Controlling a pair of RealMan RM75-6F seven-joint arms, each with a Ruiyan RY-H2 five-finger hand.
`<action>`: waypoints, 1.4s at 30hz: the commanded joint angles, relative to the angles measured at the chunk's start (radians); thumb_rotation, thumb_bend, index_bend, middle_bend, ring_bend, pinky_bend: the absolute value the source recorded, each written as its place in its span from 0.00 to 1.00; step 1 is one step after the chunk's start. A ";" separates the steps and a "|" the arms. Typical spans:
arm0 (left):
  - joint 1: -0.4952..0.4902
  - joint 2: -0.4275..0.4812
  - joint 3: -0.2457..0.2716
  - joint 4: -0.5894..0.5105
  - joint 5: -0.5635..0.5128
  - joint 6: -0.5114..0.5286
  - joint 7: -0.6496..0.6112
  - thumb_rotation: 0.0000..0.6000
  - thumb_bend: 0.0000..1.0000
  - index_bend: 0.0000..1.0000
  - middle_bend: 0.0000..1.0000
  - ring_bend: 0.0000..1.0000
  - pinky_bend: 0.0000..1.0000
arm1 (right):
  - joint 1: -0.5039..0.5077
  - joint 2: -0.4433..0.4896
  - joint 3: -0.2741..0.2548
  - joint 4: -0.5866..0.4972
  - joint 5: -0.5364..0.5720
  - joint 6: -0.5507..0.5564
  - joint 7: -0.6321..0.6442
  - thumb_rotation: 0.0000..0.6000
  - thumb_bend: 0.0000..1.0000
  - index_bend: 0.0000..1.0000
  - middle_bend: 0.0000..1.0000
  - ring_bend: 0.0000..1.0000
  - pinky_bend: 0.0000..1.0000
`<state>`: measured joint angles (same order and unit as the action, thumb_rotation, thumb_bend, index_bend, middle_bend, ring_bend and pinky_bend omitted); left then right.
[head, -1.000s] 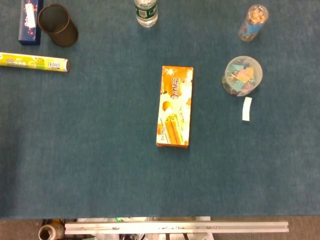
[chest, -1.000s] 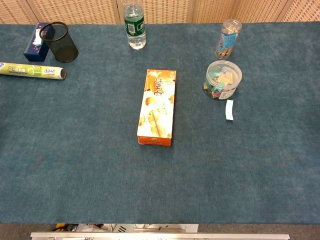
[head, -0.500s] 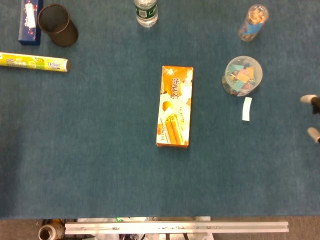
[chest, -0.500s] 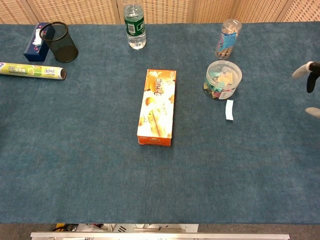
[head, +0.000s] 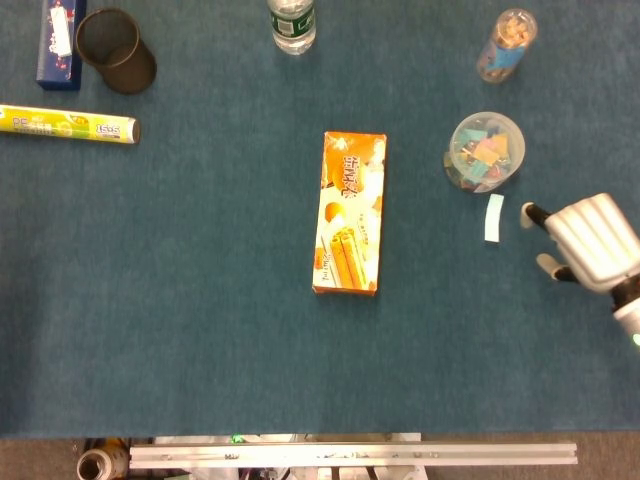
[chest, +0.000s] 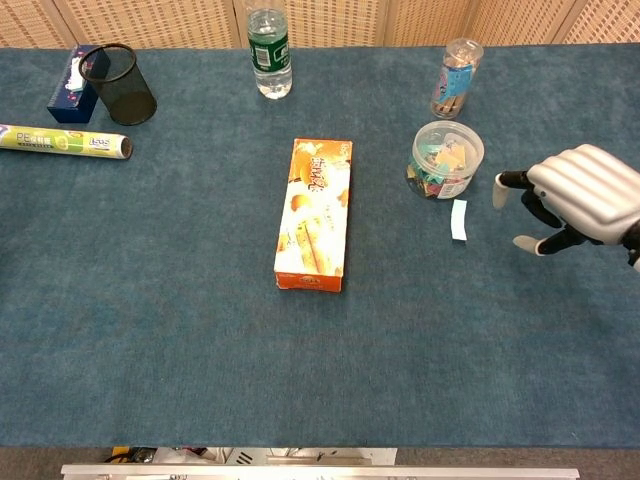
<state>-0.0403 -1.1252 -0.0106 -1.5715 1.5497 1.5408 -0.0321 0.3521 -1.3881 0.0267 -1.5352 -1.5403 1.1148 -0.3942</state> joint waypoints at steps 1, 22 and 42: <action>0.000 -0.003 0.000 0.005 -0.002 -0.002 -0.004 1.00 0.26 0.04 0.10 0.09 0.04 | 0.020 -0.043 0.010 0.037 0.025 -0.022 -0.017 1.00 0.19 0.45 0.89 1.00 1.00; -0.003 -0.006 -0.003 0.019 -0.008 -0.009 -0.015 1.00 0.26 0.04 0.10 0.09 0.04 | 0.081 -0.234 0.018 0.217 0.094 -0.073 -0.049 1.00 0.21 0.49 0.90 1.00 1.00; -0.001 -0.003 -0.009 0.029 -0.021 -0.009 -0.028 1.00 0.26 0.04 0.10 0.09 0.04 | 0.108 -0.286 0.021 0.276 0.123 -0.077 -0.040 1.00 0.23 0.51 0.90 1.00 1.00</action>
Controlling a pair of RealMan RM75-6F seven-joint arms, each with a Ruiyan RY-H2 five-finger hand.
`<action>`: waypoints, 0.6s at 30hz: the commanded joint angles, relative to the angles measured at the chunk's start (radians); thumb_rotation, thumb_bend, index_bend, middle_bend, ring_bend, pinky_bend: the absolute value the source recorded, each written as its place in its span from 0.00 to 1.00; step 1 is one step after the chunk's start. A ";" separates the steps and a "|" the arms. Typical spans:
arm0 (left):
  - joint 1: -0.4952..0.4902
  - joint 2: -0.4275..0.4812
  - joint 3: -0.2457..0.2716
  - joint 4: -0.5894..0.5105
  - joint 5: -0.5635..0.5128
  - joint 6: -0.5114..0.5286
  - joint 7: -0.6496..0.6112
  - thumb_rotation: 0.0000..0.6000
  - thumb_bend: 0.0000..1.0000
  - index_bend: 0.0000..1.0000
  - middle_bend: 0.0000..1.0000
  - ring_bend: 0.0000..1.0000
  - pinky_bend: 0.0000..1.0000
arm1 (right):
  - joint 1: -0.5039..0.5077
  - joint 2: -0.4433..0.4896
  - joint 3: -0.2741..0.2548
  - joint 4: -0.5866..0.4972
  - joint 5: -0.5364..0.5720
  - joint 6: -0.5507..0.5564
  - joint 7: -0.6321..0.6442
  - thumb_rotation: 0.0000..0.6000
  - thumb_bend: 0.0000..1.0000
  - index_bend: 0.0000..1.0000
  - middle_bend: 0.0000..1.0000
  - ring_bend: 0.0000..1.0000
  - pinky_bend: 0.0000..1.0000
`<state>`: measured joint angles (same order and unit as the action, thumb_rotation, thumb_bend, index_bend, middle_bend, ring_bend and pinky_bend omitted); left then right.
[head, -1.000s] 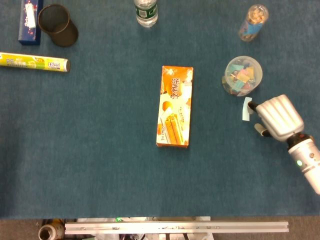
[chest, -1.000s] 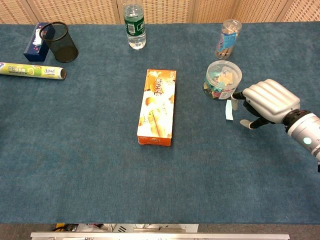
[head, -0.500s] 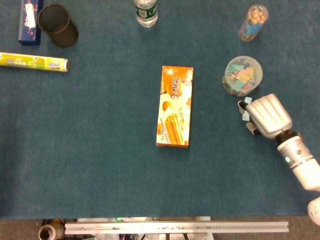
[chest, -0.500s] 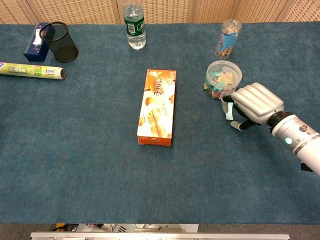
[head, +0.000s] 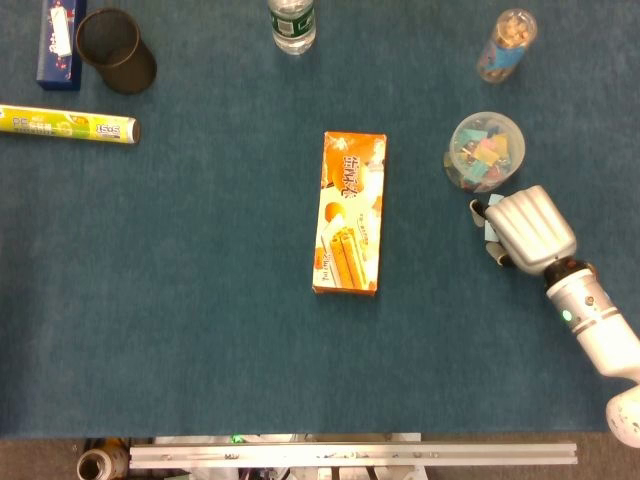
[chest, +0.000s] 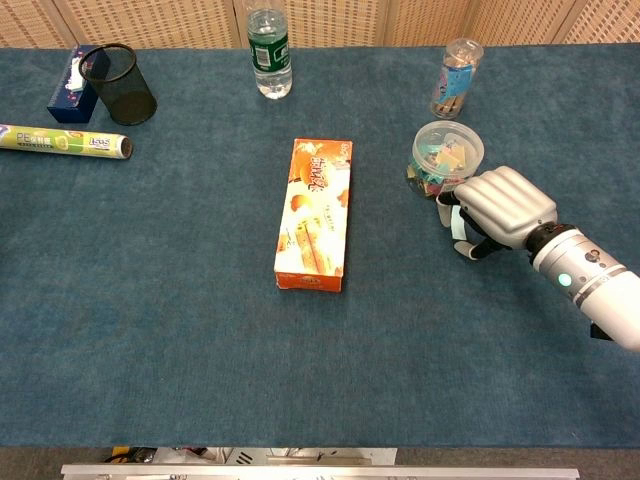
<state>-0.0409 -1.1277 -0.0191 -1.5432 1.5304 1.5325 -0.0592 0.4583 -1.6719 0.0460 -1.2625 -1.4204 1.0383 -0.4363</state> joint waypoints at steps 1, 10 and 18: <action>0.000 -0.001 -0.001 0.002 -0.003 -0.002 -0.002 1.00 0.26 0.04 0.10 0.09 0.04 | 0.003 -0.004 0.003 0.005 0.005 -0.001 0.004 1.00 0.23 0.51 0.90 1.00 1.00; -0.002 -0.005 -0.002 0.012 -0.008 -0.010 -0.005 1.00 0.26 0.04 0.10 0.09 0.04 | 0.013 -0.021 0.004 0.030 0.009 0.002 0.014 1.00 0.28 0.52 0.90 1.00 1.00; -0.007 -0.007 -0.002 0.012 -0.013 -0.021 -0.003 1.00 0.26 0.04 0.10 0.09 0.04 | 0.016 -0.033 0.012 0.049 0.011 0.020 0.029 1.00 0.29 0.54 0.90 1.00 1.00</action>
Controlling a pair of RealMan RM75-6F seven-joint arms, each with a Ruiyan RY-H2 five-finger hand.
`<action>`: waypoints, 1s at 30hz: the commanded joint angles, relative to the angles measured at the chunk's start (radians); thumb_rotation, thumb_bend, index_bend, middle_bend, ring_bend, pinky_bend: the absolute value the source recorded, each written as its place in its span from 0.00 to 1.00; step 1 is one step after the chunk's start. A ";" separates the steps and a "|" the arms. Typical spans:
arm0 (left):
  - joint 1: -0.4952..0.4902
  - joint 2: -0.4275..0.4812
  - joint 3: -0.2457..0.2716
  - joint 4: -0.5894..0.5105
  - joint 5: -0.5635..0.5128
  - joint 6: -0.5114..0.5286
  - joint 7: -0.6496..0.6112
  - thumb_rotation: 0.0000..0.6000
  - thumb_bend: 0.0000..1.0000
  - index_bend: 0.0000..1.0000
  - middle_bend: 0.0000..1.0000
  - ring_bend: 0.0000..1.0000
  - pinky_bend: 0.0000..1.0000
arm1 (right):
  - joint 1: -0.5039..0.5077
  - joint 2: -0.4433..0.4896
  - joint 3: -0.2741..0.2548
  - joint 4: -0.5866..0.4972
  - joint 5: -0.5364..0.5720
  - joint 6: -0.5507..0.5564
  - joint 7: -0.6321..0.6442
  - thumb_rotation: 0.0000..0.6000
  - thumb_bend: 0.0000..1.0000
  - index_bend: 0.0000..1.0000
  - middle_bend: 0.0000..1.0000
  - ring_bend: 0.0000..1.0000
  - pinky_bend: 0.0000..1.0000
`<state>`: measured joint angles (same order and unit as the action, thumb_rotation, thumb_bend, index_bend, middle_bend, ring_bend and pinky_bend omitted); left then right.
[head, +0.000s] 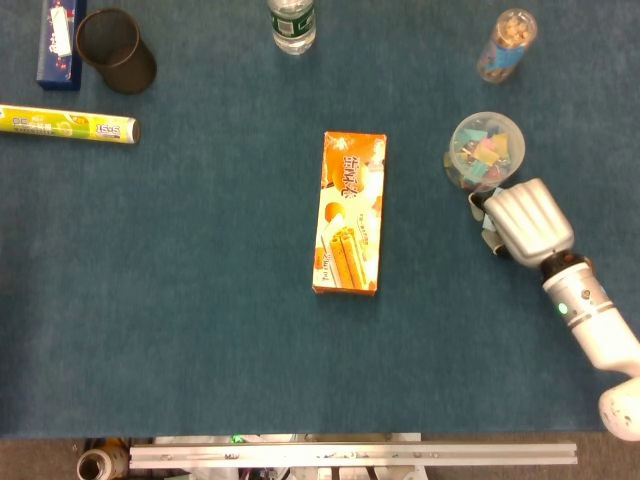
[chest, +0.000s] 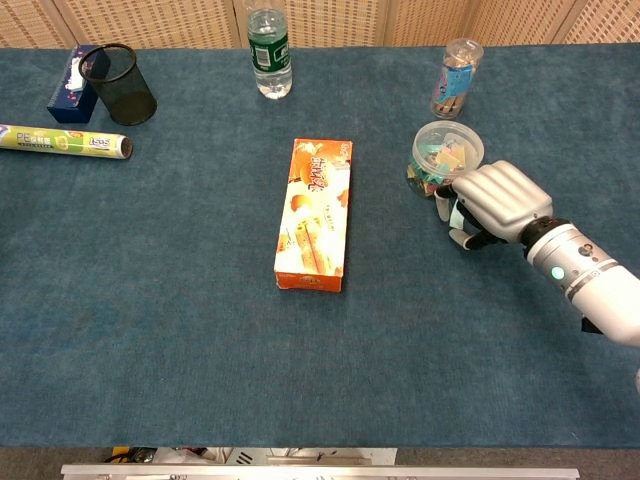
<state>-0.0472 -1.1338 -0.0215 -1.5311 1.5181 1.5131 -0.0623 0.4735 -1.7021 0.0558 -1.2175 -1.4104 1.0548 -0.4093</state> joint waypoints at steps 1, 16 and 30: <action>-0.002 -0.001 0.000 0.001 -0.001 -0.003 0.000 1.00 0.26 0.04 0.10 0.09 0.04 | 0.001 -0.004 0.003 0.005 0.002 0.005 0.003 1.00 0.29 0.54 0.90 1.00 1.00; -0.005 -0.003 0.000 0.006 -0.008 -0.014 -0.003 1.00 0.26 0.04 0.10 0.09 0.04 | 0.009 -0.017 0.011 0.015 0.010 0.016 0.009 1.00 0.29 0.63 0.90 1.00 1.00; -0.005 -0.001 -0.002 0.004 -0.007 -0.009 -0.004 1.00 0.26 0.03 0.10 0.09 0.04 | 0.010 0.016 0.014 -0.034 -0.009 0.051 0.036 1.00 0.36 0.67 0.91 1.00 1.00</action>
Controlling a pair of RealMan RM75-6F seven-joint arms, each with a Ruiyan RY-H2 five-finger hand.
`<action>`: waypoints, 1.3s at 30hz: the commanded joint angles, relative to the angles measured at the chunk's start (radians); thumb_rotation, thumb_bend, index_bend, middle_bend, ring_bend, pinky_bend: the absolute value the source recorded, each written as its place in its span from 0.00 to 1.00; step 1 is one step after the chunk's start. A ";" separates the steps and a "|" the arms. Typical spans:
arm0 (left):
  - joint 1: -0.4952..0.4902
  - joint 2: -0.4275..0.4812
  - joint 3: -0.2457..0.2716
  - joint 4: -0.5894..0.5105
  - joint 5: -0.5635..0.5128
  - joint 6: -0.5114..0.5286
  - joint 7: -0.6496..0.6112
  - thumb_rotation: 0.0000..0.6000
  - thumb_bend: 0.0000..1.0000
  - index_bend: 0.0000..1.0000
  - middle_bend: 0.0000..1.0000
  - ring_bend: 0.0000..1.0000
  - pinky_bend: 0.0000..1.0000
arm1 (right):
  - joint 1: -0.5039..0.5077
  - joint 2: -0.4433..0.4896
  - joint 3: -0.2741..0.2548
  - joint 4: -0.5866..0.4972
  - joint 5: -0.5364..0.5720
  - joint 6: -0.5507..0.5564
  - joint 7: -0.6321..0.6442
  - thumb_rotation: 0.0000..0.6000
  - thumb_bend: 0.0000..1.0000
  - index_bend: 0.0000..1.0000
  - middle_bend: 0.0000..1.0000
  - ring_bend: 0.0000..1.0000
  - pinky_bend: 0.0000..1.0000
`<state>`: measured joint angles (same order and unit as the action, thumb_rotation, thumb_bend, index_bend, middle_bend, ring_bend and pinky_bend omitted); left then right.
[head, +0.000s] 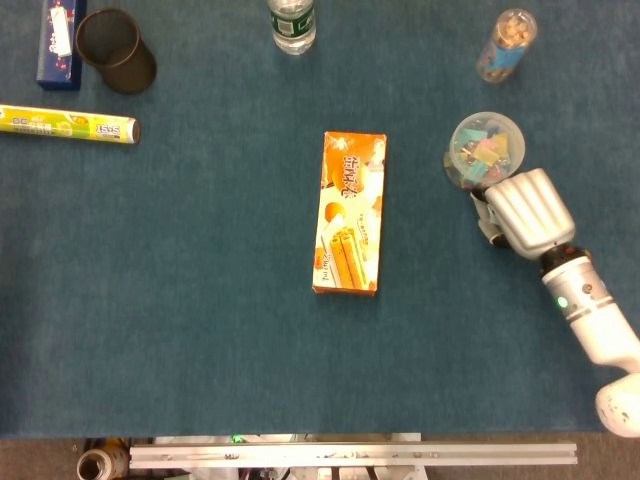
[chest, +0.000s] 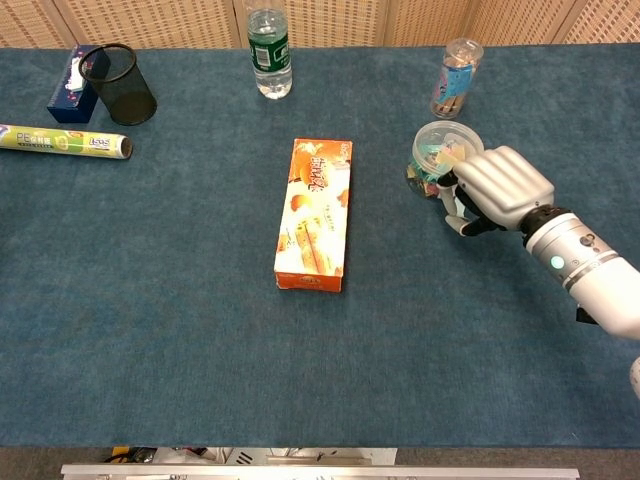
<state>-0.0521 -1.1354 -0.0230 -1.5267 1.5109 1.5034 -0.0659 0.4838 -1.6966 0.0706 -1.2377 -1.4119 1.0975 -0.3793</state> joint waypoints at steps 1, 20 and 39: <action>0.000 0.001 0.000 -0.001 0.000 0.002 0.000 1.00 0.26 0.03 0.10 0.09 0.04 | 0.000 0.016 -0.001 -0.023 -0.011 0.011 0.009 1.00 0.36 0.67 0.91 1.00 1.00; 0.008 0.017 0.001 -0.018 0.007 0.017 0.006 1.00 0.26 0.04 0.10 0.09 0.04 | 0.038 0.106 -0.013 -0.276 -0.159 0.073 0.081 1.00 0.36 0.67 0.92 1.00 1.00; 0.041 0.031 0.011 -0.017 0.009 0.055 -0.012 1.00 0.26 0.04 0.10 0.09 0.04 | 0.156 -0.086 0.062 -0.197 -0.074 -0.064 0.049 1.00 0.36 0.67 0.91 1.00 1.00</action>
<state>-0.0119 -1.1045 -0.0120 -1.5442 1.5208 1.5571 -0.0774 0.6307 -1.7706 0.1239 -1.4437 -1.4962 1.0430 -0.3274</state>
